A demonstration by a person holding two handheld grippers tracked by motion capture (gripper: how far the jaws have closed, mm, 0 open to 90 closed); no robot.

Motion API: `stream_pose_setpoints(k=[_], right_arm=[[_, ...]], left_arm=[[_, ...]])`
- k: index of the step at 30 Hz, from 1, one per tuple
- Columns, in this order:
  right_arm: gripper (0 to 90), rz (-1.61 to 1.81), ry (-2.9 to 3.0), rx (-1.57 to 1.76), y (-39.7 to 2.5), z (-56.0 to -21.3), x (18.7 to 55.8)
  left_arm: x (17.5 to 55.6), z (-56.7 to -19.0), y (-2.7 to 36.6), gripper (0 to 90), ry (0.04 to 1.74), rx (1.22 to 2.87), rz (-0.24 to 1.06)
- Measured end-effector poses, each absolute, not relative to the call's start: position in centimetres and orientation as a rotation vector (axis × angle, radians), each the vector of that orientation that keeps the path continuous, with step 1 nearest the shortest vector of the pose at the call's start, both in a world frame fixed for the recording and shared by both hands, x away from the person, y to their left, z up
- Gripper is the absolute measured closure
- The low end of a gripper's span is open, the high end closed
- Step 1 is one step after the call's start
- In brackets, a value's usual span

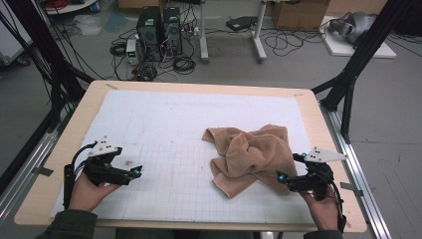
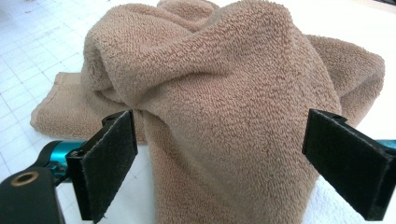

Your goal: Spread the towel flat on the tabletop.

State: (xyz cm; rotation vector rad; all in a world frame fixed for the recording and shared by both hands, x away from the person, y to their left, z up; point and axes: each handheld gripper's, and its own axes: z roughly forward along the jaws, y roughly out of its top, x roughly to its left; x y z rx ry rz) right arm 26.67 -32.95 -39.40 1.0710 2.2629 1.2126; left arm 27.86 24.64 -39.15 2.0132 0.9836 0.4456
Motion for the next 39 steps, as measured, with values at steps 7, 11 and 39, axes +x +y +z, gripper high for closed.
stream_pose_setpoints(k=[7, 11, 39], right_arm=[[9.3, 1.209, 2.266, 1.062, -33.2, -39.2, 26.4], [9.4, 1.207, 2.270, 1.057, -33.2, -39.2, 26.2], [41.3, 1.164, 2.451, 1.002, -26.6, -40.3, 32.5]], left_arm=[[27.8, -39.1, 24.5, 2.0, 0.985, 2.007, 0.445], [27.6, -39.1, 24.5, 2.0, 0.978, 2.007, 0.450], [26.8, -40.0, 25.4, 2.0, 1.002, 2.003, 0.438]])
